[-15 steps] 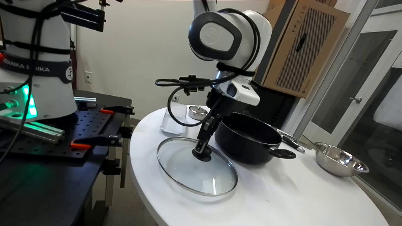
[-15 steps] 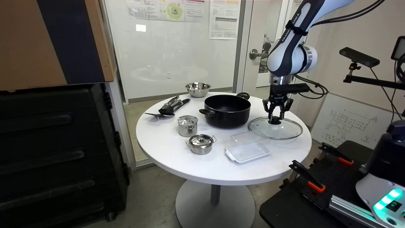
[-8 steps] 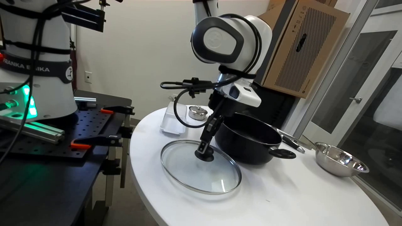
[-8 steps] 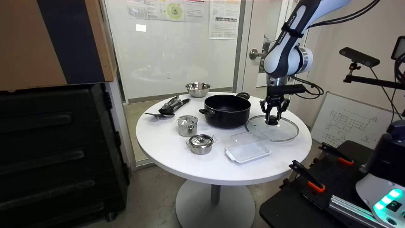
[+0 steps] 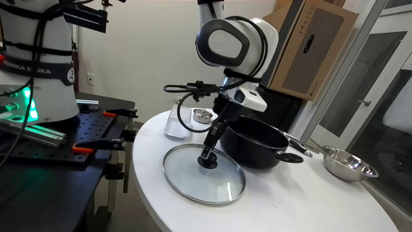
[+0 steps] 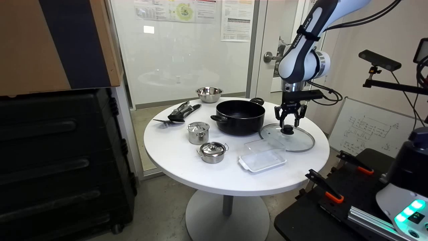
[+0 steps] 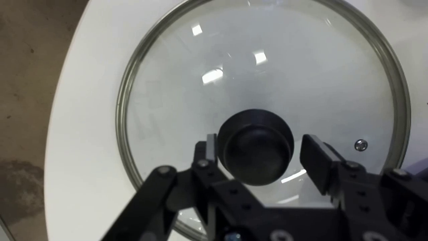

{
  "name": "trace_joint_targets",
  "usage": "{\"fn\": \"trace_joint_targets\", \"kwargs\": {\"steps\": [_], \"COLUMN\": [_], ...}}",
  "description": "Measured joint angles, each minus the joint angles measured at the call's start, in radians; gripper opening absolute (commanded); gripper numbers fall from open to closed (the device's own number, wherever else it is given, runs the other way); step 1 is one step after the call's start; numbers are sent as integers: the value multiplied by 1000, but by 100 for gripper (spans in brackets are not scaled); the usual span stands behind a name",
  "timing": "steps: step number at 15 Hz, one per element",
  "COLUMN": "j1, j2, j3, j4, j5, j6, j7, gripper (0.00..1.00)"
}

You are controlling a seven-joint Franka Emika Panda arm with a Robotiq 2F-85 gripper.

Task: Put the silver lid on the small pot, take the glass lid off the large pot, then put the silver lid from the smallest pot on the table

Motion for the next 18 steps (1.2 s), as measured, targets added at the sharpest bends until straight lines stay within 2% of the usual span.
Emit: {"fn": "trace_joint_targets", "kwargs": {"steps": [1, 3, 9, 14, 18], "j1": [0, 1, 48, 114, 162], "j2": [0, -4, -108, -218, -240], "j3": [0, 3, 63, 164, 236], "j4": [0, 0, -16, -38, -25], "j5": [0, 3, 1, -1, -3], "j6": [-1, -2, -31, -96, -105], "j7": [0, -3, -51, -111, -138], "gripper": [93, 100, 100, 100, 100]}}
